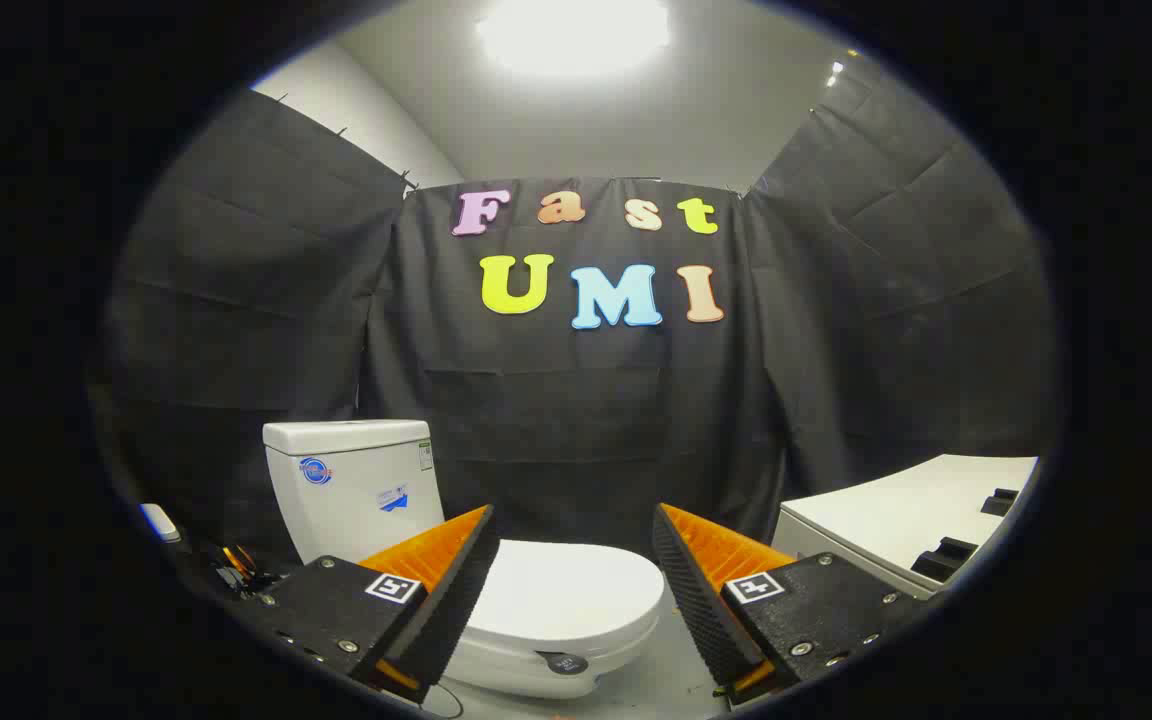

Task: Open the toilet lid.

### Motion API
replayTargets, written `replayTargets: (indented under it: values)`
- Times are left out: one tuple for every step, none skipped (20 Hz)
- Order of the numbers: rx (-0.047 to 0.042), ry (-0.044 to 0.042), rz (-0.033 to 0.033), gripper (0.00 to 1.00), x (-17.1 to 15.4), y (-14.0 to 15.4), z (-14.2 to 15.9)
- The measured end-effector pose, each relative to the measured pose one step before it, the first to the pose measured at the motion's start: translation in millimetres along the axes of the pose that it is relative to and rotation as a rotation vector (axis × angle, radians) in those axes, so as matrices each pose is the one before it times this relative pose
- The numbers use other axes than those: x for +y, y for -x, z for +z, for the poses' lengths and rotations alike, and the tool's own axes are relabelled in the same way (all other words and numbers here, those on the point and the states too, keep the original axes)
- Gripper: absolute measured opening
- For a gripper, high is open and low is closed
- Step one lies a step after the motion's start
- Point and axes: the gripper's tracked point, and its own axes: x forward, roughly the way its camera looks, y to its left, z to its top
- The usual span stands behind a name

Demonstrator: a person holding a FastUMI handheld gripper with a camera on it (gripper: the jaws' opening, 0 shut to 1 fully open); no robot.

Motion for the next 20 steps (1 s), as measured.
replayTargets:
  values:
    - [0.00026, -0.00156, -0.00093, 0.95, 0.11, 0.18, -0.15]
    - [-0.00063, -0.00075, 0.00042, 0.95, 0.31, 0.46, -0.55]
    - [0.00035, 0.00011, -0.00136, 0.95, -0.10, -0.51, 0.20]
    - [0.00162, 0.00214, -0.00506, 0.95, -1.24, -0.43, -1.46]
    - [0.00191, 0.00188, -0.00062, 0.95, -0.24, 0.04, -0.24]
    - [-0.00147, 0.00212, -0.00092, 0.95, 0.73, 0.43, 0.34]
    - [-0.00170, 0.00153, -0.00185, 0.95, -0.18, 0.09, 0.88]
    - [-0.00012, 0.00045, -0.00212, 0.95, 0.21, 1.00, -0.92]
    - [0.00181, -0.00142, -0.00928, 0.95, -2.03, -0.02, -0.37]
    - [0.00091, -0.00252, -0.00587, 0.95, -1.70, 0.10, -0.40]
    - [-0.00011, -0.00248, -0.00138, 0.95, -0.25, 0.03, 0.39]
    - [-0.00103, -0.00263, 0.00175, 0.95, 0.60, -0.17, -0.09]
    - [-0.00086, -0.00398, 0.00030, 0.95, -0.41, -0.63, 0.15]
    - [-0.00124, -0.00717, 0.00130, 0.95, -0.11, 0.66, -0.21]
    - [-0.00330, -0.01165, 0.00218, 0.95, 1.38, -0.29, 0.42]
    - [-0.00733, -0.01608, -0.00035, 0.95, 0.12, -0.83, 0.18]
    - [-0.00663, -0.02407, 0.00041, 0.95, -0.63, -0.80, 1.64]
    - [-0.00574, -0.02827, 0.00111, 0.95, 1.67, -2.85, -1.05]
    - [0.00171, -0.02614, -0.00017, 0.95, 1.34, -1.96, -1.89]
    - [0.00587, -0.01751, 0.00046, 0.95, 1.17, -2.03, -4.53]
